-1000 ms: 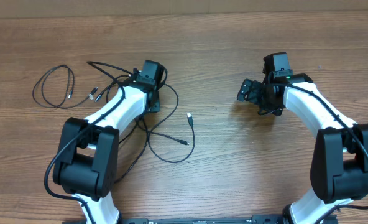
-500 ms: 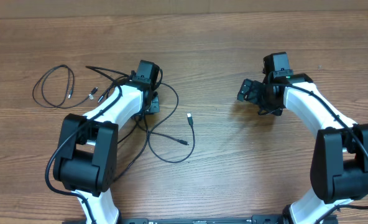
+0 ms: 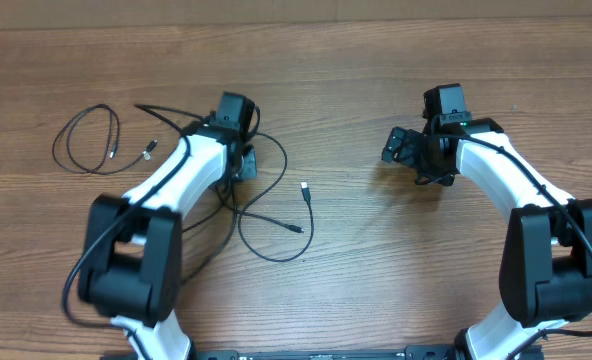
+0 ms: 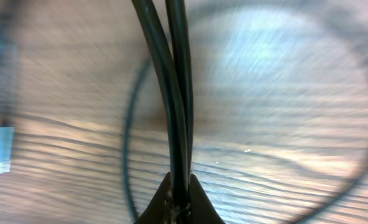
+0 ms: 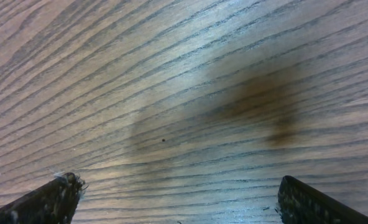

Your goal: Untangle cables

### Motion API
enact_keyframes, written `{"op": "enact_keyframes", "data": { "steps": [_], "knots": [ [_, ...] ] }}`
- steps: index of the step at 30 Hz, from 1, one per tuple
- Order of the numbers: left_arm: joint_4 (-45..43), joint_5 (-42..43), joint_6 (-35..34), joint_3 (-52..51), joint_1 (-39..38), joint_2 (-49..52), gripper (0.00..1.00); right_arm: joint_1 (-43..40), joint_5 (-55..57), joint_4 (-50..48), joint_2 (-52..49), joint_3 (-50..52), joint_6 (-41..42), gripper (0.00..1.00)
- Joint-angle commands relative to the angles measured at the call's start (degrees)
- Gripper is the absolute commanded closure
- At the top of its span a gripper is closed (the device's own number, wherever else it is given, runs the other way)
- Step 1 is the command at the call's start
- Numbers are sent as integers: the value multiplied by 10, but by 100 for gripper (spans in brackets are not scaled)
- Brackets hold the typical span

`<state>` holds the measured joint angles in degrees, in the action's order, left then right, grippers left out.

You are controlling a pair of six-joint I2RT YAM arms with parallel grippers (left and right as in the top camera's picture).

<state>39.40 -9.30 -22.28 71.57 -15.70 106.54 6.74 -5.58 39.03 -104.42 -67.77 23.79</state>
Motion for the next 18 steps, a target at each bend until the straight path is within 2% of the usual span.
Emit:
{"op": "enact_keyframes", "data": {
  "steps": [1,7,12,18],
  "knots": [
    [-7,-61,0,35,3,-93,96,0,1,-2,-2,-4,2,0],
    [-38,-229,0,40,3,-191,96,0,1,-2,-2,-4,2,0],
    [-93,-347,8,40,3,-233,96,0,1,-2,-2,-4,2,0],
    [-201,-405,148,40,8,-237,95,0,1,-2,-2,-4,2,0]
  ]
}}
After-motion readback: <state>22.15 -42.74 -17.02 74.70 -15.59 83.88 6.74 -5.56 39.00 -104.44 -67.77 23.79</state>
